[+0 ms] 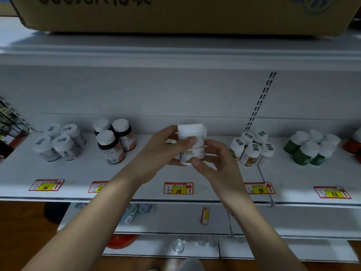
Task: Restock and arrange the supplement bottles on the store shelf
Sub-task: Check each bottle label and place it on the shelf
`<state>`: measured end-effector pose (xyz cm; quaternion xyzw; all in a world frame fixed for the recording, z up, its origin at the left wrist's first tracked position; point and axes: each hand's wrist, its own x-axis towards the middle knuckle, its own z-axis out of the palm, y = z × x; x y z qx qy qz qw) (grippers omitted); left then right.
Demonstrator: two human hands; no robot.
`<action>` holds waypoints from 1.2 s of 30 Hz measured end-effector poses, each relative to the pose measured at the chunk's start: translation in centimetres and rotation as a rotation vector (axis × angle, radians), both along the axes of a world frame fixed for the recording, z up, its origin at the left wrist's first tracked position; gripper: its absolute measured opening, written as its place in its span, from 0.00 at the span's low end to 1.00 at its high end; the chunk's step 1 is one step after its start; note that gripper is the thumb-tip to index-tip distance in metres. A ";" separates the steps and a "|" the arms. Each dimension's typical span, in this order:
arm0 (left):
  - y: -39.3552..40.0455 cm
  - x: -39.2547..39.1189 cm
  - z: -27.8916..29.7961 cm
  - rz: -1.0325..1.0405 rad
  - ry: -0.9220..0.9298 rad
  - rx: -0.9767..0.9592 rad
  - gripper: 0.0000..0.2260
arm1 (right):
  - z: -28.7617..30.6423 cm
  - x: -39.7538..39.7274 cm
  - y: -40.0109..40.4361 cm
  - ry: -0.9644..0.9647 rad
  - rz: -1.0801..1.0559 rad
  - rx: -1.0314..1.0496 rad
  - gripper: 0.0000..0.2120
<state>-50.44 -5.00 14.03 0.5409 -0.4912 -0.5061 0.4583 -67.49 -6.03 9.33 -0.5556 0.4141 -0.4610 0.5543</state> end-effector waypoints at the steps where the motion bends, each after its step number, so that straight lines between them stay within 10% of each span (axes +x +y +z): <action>1: 0.0 0.0 0.0 -0.004 0.017 0.001 0.23 | 0.0 0.0 0.0 0.009 0.004 -0.005 0.21; 11: 0.5 0.3 -0.1 -0.058 0.210 0.075 0.15 | 0.1 0.3 0.1 -0.138 0.038 0.024 0.14; 36: 0.6 1.0 3.0 -0.289 -0.151 -0.313 0.27 | 2.5 -1.6 -0.9 -0.008 0.130 -0.410 0.34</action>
